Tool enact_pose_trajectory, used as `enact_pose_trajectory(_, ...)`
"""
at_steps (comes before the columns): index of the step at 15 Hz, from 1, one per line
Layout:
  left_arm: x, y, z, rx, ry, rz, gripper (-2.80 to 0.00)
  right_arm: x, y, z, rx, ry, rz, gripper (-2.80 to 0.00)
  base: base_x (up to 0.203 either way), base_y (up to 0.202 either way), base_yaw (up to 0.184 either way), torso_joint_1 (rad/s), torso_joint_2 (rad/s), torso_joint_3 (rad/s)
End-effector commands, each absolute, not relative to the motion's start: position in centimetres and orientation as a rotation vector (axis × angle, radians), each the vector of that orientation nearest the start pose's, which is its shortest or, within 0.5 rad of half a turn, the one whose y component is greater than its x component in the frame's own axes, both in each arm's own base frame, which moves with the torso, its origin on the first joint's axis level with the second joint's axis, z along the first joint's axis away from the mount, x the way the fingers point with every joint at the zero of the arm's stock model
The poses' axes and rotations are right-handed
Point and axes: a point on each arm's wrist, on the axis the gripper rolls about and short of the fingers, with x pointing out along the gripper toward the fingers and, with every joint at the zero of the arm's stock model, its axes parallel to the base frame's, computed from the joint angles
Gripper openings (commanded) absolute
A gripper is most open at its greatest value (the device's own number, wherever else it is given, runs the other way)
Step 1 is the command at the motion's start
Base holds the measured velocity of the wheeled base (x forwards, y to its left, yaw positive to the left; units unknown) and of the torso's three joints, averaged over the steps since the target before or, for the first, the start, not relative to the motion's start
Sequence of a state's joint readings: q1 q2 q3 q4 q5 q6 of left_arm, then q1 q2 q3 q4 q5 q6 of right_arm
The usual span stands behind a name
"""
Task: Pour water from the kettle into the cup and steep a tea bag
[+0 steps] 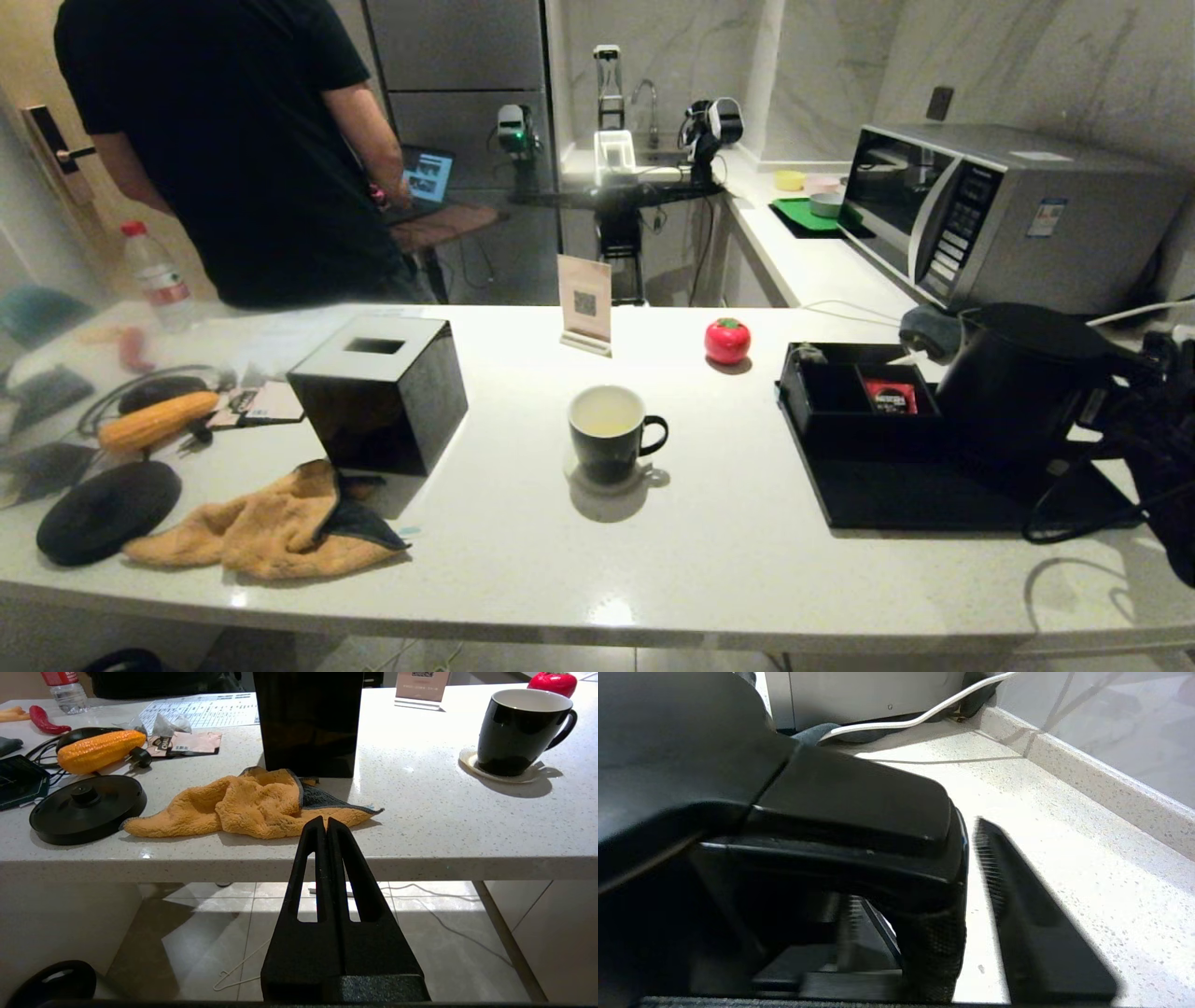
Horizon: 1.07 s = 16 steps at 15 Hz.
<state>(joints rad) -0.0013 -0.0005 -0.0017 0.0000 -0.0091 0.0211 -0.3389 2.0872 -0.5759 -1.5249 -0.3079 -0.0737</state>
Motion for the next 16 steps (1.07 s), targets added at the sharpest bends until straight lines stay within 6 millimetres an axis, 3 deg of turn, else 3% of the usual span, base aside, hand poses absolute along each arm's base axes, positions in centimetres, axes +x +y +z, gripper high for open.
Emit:
enact_pose_trajectory(1,-2.3,0.0,7.6,0.021,-0.002,-0.011,-2.80,31.2,-11.7,9.4,-0.075,-0.023,-0.650,0.00,0.000,0.000,0.000,0.000,0.00,0.000)
enact_pose_trajectory(7,-2.3,0.0,7.6,0.021,-0.002,-0.011,-2.80,30.8,-11.6,9.6,-0.073,-0.019,-0.651,0.00,0.000,0.000,0.000,0.000,0.00,0.000)
enact_pose_trajectory(16,-2.3,0.0,7.6,0.021,-0.002,-0.011,-2.80,27.7,-10.5,10.3,-0.071,0.016,-0.649,0.00,0.000,0.000,0.000,0.000,0.00,0.000)
